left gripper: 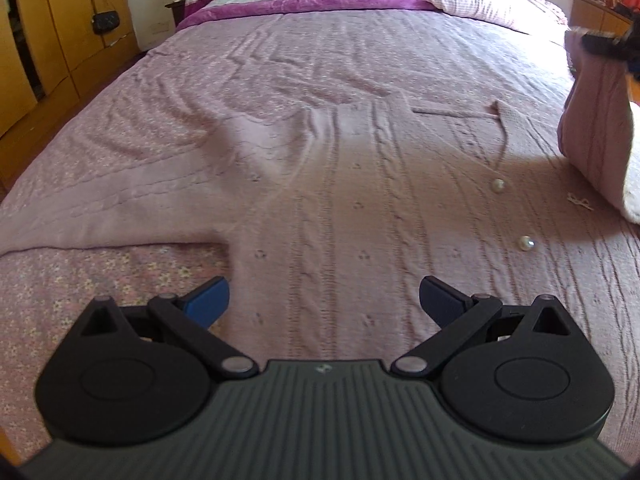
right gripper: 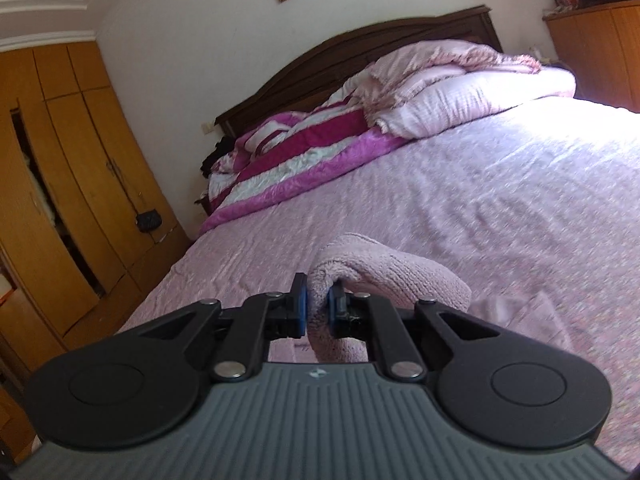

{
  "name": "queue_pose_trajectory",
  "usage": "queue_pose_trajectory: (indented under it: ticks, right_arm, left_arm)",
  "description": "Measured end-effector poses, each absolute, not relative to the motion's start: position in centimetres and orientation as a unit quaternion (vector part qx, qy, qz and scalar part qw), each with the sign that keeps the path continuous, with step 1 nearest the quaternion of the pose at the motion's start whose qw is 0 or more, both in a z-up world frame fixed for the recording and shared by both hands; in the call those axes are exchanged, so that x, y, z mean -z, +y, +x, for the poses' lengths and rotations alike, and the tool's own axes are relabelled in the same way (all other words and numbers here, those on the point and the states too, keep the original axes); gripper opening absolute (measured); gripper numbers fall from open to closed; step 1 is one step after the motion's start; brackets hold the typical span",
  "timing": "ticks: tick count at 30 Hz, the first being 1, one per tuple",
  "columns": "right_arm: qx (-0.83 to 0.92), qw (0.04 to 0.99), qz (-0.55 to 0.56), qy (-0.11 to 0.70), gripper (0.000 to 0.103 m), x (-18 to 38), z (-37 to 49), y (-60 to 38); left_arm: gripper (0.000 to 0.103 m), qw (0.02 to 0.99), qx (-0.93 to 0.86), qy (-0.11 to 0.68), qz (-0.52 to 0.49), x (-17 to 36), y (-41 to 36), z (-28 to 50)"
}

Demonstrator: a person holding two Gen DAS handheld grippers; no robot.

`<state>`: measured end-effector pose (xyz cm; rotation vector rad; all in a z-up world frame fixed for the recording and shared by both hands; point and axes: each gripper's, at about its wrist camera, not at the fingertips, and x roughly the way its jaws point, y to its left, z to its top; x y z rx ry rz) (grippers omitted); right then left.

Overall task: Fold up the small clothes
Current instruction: 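Carry the sleeve across the cardigan body with the right gripper and release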

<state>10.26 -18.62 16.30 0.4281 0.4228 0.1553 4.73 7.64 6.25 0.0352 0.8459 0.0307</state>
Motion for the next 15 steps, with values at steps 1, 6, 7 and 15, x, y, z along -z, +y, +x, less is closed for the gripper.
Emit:
queue_pose_trajectory:
  ticks: [1,6,7,15]
  right_arm:
    - [-0.079,0.95,0.21,0.217,0.011,-15.9,10.8,-17.8]
    - [-0.083,0.939,0.201,0.265,0.011,-12.7,12.6,-13.9]
    - [-0.084,0.937,0.199,0.274,0.011,-12.0,12.8,-13.2]
    - [-0.091,0.926,0.179,0.32,0.011,-7.6,14.9,-10.4]
  left_arm:
    - [0.103,0.912,-0.017,0.41,0.016,-6.2,7.9,4.7]
    - [0.103,0.913,-0.024,0.408,0.015,-6.1,9.0,4.8]
    - [0.103,0.912,-0.024,0.408,0.016,-6.1,9.2,4.8]
    - [0.103,0.913,-0.031,0.407,0.015,-6.0,10.1,5.1]
